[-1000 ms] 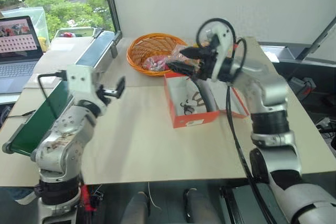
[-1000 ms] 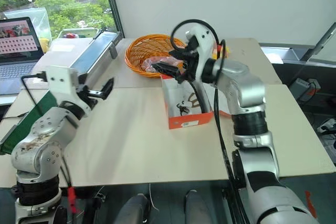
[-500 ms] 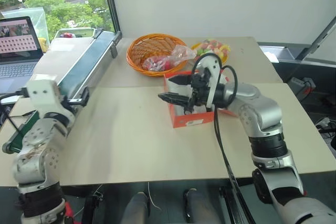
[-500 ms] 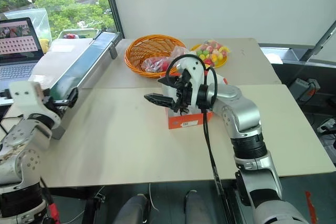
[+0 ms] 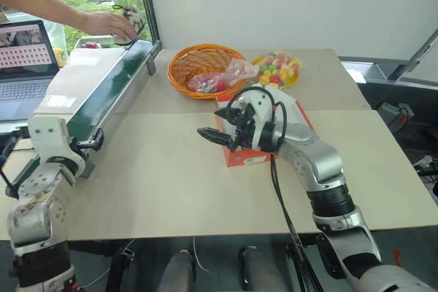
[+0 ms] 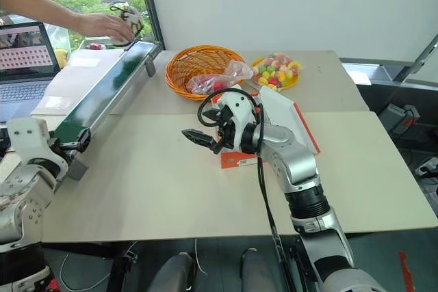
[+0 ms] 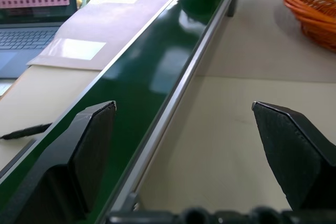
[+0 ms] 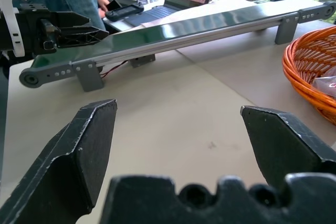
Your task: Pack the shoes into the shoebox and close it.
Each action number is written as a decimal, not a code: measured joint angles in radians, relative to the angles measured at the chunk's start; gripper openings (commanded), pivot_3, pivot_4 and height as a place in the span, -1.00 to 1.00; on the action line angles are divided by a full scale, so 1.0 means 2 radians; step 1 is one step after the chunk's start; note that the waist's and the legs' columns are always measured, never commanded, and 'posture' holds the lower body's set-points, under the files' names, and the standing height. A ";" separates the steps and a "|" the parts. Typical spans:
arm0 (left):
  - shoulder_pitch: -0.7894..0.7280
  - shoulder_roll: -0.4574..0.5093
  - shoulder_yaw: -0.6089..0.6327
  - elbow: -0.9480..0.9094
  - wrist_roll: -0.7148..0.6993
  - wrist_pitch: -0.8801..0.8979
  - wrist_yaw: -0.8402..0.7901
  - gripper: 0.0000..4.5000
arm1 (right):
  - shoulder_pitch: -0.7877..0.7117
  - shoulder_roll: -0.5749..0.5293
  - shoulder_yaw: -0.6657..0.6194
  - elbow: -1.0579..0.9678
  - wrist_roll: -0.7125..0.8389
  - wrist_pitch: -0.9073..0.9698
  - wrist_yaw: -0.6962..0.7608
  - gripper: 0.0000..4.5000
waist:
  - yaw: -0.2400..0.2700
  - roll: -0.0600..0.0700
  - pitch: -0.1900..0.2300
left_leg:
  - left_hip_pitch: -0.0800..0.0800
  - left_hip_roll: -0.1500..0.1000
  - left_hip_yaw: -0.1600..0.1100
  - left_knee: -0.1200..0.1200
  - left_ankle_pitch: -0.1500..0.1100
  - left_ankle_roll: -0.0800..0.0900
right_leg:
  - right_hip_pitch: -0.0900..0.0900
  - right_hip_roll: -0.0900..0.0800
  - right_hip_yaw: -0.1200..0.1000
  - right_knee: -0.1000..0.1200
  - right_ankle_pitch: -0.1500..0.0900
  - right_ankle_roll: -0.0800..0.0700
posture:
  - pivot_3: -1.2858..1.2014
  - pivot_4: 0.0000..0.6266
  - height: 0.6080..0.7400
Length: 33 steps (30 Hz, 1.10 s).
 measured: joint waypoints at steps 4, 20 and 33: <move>-0.018 0.000 -0.007 0.030 0.005 -0.009 -0.006 0.99 | 0.000 0.009 0.000 0.019 -0.007 -0.023 -0.007 0.99 | -0.003 0.000 0.000 | 0.000 0.000 0.000 0.000 0.000 0.000 | 0.000 0.000 0.000 0.000 0.000 0.000 | 0.03 -0.52 1.00; -0.035 0.004 -0.010 0.071 0.026 -0.052 -0.016 0.99 | -0.005 0.026 0.021 0.031 -0.018 -0.050 0.013 0.99 | -0.003 0.000 0.000 | 0.000 0.000 0.000 0.000 0.000 0.000 | 0.000 0.000 0.000 0.000 0.000 0.000 | 0.03 -0.52 1.00; -0.032 0.051 0.032 0.134 0.028 -0.065 -0.030 0.99 | -0.010 0.034 0.033 0.031 -0.018 -0.049 0.018 0.99 | -0.002 0.000 0.000 | 0.000 0.000 0.000 0.000 0.000 0.000 | -0.001 0.000 0.000 0.001 0.000 0.000 | 0.03 -0.52 1.00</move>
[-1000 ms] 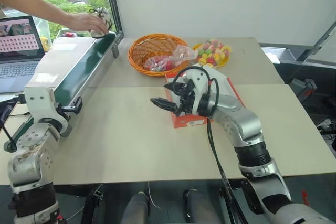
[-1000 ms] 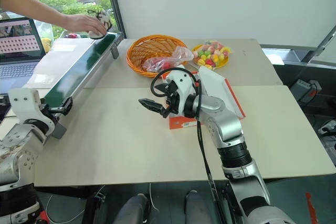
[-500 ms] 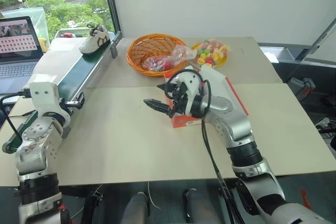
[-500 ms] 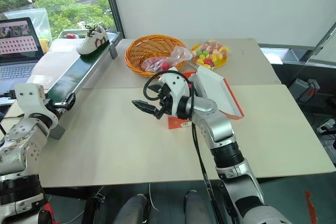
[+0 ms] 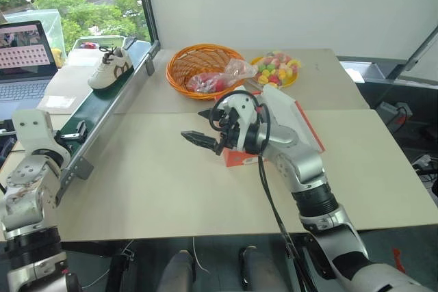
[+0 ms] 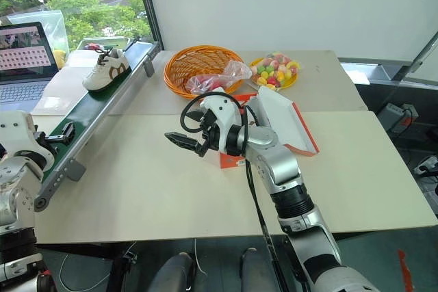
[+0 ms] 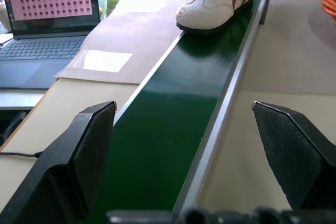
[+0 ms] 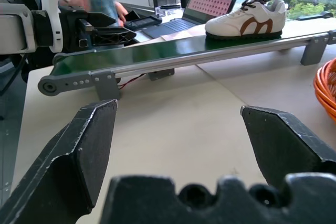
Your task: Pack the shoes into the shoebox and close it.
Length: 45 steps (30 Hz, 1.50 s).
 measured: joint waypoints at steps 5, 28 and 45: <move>-0.015 0.047 0.002 0.065 -0.003 -0.036 -0.050 0.99 | 0.000 0.000 0.001 0.000 0.000 0.001 -0.001 0.99 | 0.000 0.000 0.000 | 0.000 0.000 0.000 0.000 0.000 0.000 | 0.000 0.000 0.000 0.001 0.000 0.000 | 0.03 -0.52 1.00; -0.006 0.186 -0.020 0.266 0.010 -0.172 -0.268 0.99 | 0.002 0.004 0.007 -0.006 0.000 0.008 -0.007 0.99 | -0.002 0.000 0.000 | 0.001 0.000 0.001 0.000 0.000 0.000 | -0.001 0.000 -0.001 0.003 0.000 0.000 | 0.03 -0.52 1.00; -0.024 0.182 -0.023 0.367 0.002 -0.157 -0.287 0.87 | 0.002 -0.005 0.010 -0.019 0.000 0.021 -0.005 1.00 | -0.001 0.000 0.000 | 0.001 0.000 0.001 0.000 0.000 0.000 | -0.001 0.000 -0.001 0.003 0.000 0.000 | 0.03 -0.52 1.00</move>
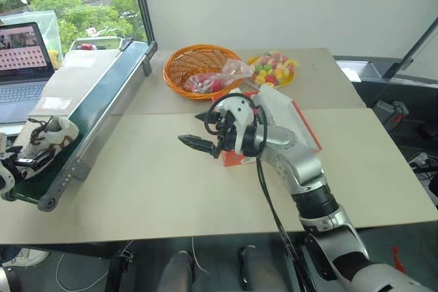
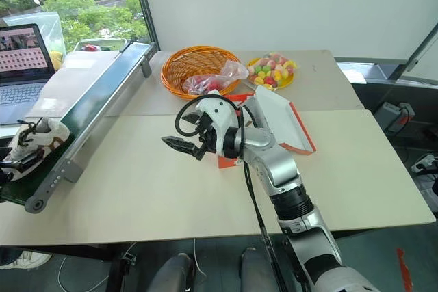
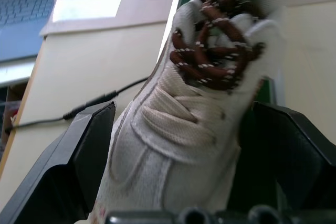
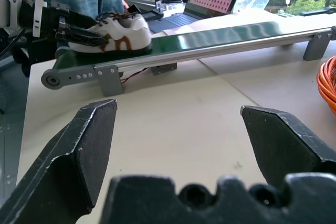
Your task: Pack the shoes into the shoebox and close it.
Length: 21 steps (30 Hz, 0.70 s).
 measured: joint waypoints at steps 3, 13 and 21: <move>-0.002 0.005 -0.015 0.004 0.006 0.002 -0.015 0.49 | 0.000 -0.003 0.000 -0.006 0.000 0.003 0.000 1.00 | 0.000 0.000 0.000 | 0.000 0.000 0.000 0.000 0.000 0.000 | 0.000 0.000 0.000 0.000 0.000 0.000 | 0.03 -0.52 1.00; 0.035 -0.044 -0.006 -0.139 -0.017 0.071 0.000 -0.51 | 0.000 -0.005 0.000 -0.021 0.001 0.023 -0.005 1.00 | 0.019 0.000 0.000 | 0.001 0.000 0.000 0.000 0.000 -0.001 | 0.002 -0.001 -0.001 0.000 0.000 0.000 | 0.03 -0.52 1.00; 0.028 -0.132 -0.031 -0.360 -0.074 0.183 0.060 -0.51 | 0.000 0.013 -0.014 -0.024 0.020 0.040 -0.017 1.00 | 0.017 0.000 0.000 | 0.000 0.000 -0.001 0.001 0.000 -0.001 | 0.001 -0.001 -0.001 0.000 0.000 0.000 | 0.03 -0.52 1.00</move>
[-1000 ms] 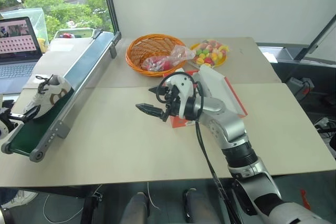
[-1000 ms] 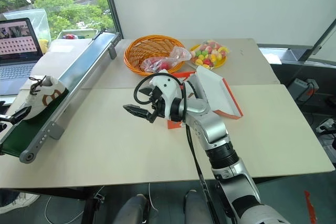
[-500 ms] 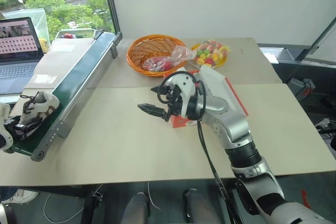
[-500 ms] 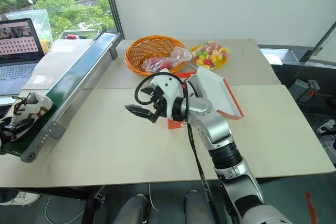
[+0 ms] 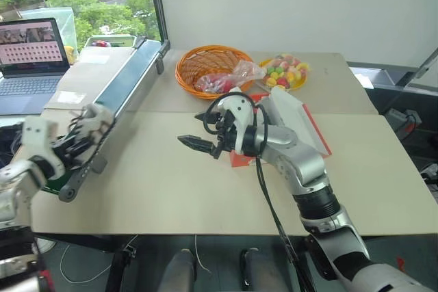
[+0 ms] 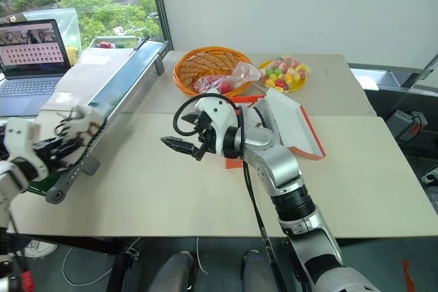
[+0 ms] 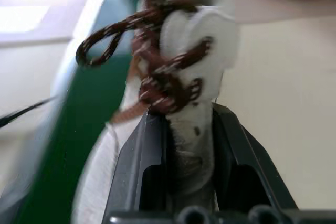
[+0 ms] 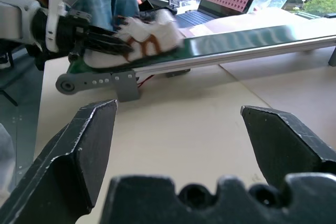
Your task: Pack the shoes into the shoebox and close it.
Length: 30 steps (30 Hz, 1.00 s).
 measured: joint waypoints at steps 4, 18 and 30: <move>-0.043 -0.070 -0.025 -0.098 -0.022 0.036 0.067 -0.51 | -0.005 0.031 -0.054 0.000 0.043 0.027 -0.031 1.00 | -0.006 0.000 0.000 | 0.000 0.000 0.000 0.000 0.000 0.000 | 0.000 0.000 0.001 0.000 0.000 0.000 | 0.03 -0.52 1.00; -0.108 -0.259 -0.117 -0.190 -0.042 0.076 0.228 -0.51 | -0.046 0.084 -0.178 0.020 0.140 0.072 -0.149 1.00 | -0.016 0.000 0.000 | 0.000 0.000 0.001 0.000 0.000 0.000 | 0.000 0.000 0.001 0.000 0.000 0.000 | 0.03 -0.52 1.00; -0.145 -0.315 -0.134 -0.214 -0.051 0.092 0.289 -0.51 | -0.056 0.083 -0.202 0.029 0.161 0.072 -0.181 1.00 | -0.017 0.000 0.000 | 0.000 0.000 0.001 0.000 0.000 0.000 | 0.000 0.001 0.001 0.000 0.000 0.000 | 0.03 -0.52 1.00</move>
